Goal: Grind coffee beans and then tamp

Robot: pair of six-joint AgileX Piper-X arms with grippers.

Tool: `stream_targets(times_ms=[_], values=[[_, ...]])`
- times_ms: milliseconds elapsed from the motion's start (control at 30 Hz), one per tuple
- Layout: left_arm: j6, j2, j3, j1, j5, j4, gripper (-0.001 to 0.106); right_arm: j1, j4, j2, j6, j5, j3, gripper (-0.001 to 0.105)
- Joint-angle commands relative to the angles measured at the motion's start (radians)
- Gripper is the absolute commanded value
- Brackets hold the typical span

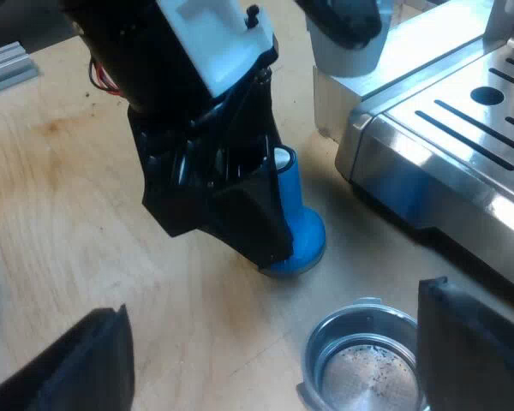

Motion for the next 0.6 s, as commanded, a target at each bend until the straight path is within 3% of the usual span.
stream_targets(times_ms=[33,600], values=[[-0.012,0.001,-0.006,-0.003,-0.012,-0.014,0.064,0.002,-0.015,-0.001,-0.004,-0.005,-0.001,0.069],[-0.009,0.001,-0.006,-0.003,-0.037,-0.026,0.064,0.002,-0.015,-0.001,-0.004,-0.005,-0.001,0.069]])
